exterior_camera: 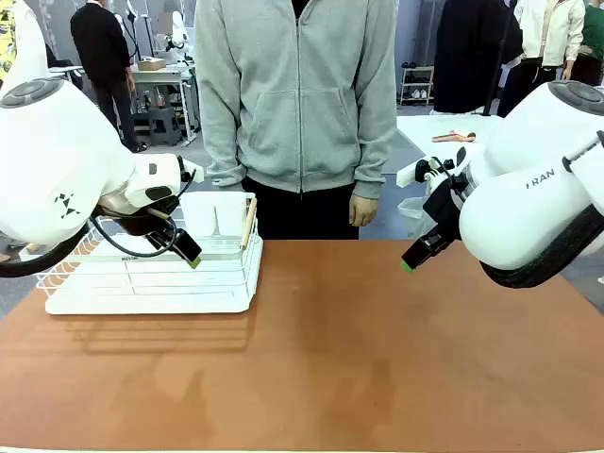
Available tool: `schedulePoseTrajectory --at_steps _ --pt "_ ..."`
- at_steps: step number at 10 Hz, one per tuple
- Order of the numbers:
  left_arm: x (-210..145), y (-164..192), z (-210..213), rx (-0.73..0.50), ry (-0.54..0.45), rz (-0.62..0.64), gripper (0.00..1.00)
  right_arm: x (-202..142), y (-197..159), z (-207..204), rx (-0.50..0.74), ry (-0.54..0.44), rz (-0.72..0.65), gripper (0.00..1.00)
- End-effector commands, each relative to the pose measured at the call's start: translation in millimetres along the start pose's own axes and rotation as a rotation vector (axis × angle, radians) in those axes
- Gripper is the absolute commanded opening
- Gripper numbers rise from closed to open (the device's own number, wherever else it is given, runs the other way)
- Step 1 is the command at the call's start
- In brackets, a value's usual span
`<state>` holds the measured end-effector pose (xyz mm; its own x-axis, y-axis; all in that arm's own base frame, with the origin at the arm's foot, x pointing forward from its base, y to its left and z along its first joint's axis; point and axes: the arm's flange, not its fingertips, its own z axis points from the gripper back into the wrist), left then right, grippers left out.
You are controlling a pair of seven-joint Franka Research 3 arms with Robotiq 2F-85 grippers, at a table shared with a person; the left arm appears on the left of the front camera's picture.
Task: Clean the table.
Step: Pick up the Lint Roller when the human hands it over.
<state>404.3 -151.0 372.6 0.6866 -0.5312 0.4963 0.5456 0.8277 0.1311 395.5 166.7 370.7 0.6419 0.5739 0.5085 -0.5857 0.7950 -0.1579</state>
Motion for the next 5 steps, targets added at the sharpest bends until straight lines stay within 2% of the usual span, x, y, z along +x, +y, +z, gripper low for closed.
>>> schedulePoseTrajectory --at_steps 1,5 --pt "-0.8 -0.8 -0.4 0.000 0.001 -0.001 1.00 0.0 0.0 0.1 0.000 0.000 0.000 1.00" --pt "-0.8 -0.8 -0.4 0.000 0.001 -0.001 1.00 0.0 0.0 0.1 0.000 0.000 0.000 1.00"
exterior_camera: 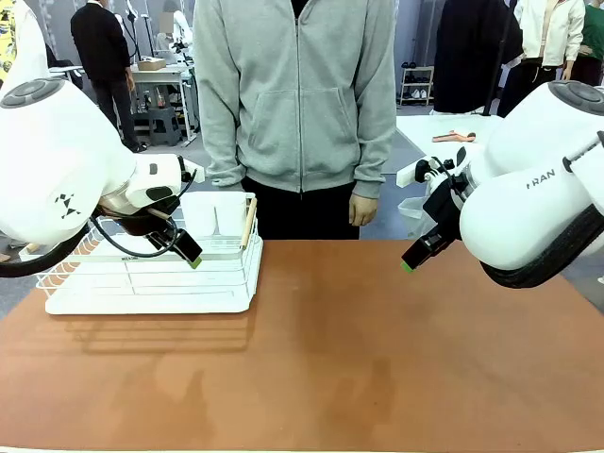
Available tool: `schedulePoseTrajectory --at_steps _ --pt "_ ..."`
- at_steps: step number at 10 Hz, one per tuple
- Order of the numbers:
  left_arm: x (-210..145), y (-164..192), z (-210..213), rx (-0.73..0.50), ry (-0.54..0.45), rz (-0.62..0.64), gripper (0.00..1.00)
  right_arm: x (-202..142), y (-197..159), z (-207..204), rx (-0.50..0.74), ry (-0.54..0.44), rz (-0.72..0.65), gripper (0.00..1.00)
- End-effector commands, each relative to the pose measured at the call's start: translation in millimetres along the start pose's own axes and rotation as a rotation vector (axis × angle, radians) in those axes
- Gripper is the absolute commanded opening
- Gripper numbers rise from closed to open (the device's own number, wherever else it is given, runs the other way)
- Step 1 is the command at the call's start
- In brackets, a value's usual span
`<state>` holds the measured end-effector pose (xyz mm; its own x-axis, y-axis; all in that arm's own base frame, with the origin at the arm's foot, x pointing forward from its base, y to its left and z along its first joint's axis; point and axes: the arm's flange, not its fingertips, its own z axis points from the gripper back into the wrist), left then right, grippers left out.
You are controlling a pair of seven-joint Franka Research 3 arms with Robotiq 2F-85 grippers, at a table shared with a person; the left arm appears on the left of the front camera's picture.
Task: Clean the table.
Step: Pick up the Lint Roller when the human hands it over.
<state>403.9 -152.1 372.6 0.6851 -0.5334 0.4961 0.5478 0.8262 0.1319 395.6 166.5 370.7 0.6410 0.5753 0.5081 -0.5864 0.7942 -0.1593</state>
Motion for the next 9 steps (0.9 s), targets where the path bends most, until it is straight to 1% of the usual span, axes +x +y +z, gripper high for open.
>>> schedulePoseTrajectory --at_steps 1,6,7,8,9 --pt "-1 0 0 0.000 0.002 0.002 1.00 0 0 0 0.001 0.000 -0.002 1.00" --pt "0 0 0 0.000 0.000 0.000 1.00 0 0 0 0.000 0.000 0.000 1.00" --pt "6 10 17 -0.061 0.008 0.044 1.00 5 -8 24 0.106 -0.028 -0.098 1.00" --pt "12 26 35 -0.187 0.040 0.117 1.00 10 -22 47 0.189 -0.030 -0.192 1.00" --pt "16 48 56 -0.305 0.026 0.195 1.00 10 -39 70 0.265 -0.033 -0.262 1.00"
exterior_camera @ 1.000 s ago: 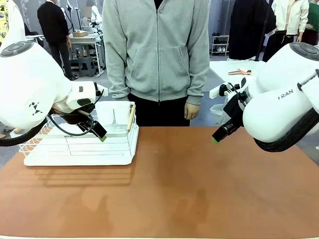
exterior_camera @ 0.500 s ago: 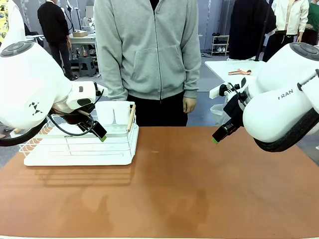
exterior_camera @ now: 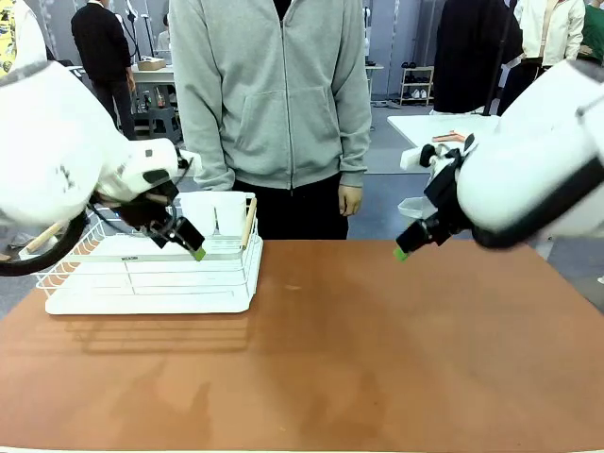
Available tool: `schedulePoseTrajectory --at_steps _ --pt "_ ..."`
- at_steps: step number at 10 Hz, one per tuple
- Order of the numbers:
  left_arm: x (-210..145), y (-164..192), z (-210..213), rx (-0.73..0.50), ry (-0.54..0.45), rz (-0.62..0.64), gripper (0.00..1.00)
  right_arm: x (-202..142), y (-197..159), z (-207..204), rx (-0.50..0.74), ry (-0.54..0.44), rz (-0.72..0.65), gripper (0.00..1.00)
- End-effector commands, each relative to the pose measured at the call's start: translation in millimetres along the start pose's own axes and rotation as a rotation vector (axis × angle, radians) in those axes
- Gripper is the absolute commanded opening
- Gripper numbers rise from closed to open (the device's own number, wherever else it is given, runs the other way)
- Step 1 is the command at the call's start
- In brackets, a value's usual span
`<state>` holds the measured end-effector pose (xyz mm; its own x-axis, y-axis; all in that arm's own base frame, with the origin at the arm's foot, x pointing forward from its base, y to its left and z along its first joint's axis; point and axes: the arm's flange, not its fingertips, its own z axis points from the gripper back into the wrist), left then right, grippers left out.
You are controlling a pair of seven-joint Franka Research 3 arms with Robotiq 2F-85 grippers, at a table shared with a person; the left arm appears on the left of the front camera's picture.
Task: Clean the table.
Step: Pick up the Lint Roller when the human hands it over.
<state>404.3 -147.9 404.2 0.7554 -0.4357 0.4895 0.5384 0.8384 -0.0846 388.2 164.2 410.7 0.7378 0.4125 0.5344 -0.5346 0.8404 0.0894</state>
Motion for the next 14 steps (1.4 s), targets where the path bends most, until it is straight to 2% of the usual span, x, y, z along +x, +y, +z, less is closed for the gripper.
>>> schedulePoseTrajectory --at_steps 1,2,4,7,10,12,14 --pt "8 52 62 -0.238 0.007 0.128 1.00 4 -48 66 0.180 -0.017 -0.173 1.00" --pt "4 69 83 -0.348 0.002 0.173 1.00 1 -68 87 0.205 -0.030 -0.266 1.00" --pt "-13 114 117 -0.552 -0.060 0.311 1.00 -8 -111 119 0.384 -0.010 -0.454 1.00" --pt "-74 176 168 -0.720 -0.188 0.445 1.00 -49 -187 161 0.690 -0.056 -0.674 1.00" --pt "-153 240 209 -0.784 -0.332 0.609 1.00 -110 -249 195 0.771 -0.193 -0.801 1.00" --pt "-184 263 223 -0.785 -0.357 0.726 1.00 -131 -273 208 0.773 -0.252 -0.875 1.00" --pt "-200 275 240 -0.765 -0.425 0.793 1.00 -143 -288 212 0.769 -0.264 -0.915 1.00"
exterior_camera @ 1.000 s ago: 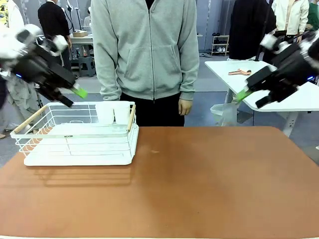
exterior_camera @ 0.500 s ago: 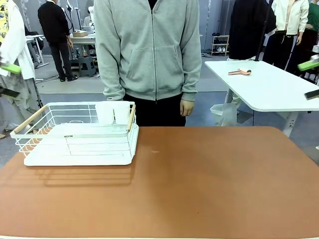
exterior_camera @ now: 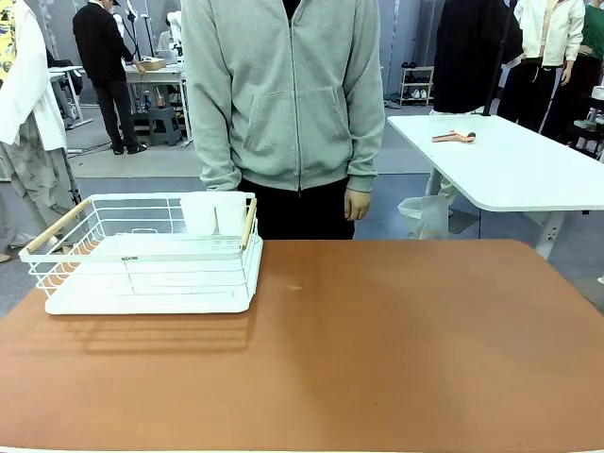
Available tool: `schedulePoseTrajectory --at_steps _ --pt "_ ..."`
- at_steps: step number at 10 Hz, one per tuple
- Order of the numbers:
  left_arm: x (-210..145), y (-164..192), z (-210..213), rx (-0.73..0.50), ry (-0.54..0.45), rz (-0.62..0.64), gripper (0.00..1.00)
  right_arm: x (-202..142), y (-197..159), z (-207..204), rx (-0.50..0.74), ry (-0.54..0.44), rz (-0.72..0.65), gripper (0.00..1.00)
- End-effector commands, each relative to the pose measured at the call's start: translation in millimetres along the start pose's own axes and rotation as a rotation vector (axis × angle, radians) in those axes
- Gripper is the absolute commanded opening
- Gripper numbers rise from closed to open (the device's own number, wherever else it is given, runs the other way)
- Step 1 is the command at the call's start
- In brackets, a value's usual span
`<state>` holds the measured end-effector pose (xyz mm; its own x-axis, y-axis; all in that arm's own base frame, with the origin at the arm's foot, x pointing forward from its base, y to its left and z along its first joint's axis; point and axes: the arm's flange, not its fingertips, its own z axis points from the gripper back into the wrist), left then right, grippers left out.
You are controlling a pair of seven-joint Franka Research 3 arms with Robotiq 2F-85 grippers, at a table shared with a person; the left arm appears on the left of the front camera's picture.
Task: Clean the table.
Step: Pick up the Lint Roller when the human hands it over.
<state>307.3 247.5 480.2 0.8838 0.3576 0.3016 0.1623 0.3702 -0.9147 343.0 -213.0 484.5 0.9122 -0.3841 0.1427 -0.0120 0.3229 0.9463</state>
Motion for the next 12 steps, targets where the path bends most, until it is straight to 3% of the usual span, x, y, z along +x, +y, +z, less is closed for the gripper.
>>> schedulePoseTrajectory --at_steps 1,3,4,12 --pt "9 -5 8 0.012 -0.062 0.074 1.00 6 -3 2 0.020 -0.020 0.001 1.00" --pt "15 -6 -1 0.038 -0.040 0.066 1.00 6 -3 -5 0.006 0.019 0.015 1.00" --pt "5 2 12 0.009 -0.051 0.053 1.00 5 -7 4 0.001 -0.021 -0.026 1.00" --pt "5 2 12 0.009 -0.051 0.053 1.00 5 -7 4 0.001 -0.021 -0.026 1.00"
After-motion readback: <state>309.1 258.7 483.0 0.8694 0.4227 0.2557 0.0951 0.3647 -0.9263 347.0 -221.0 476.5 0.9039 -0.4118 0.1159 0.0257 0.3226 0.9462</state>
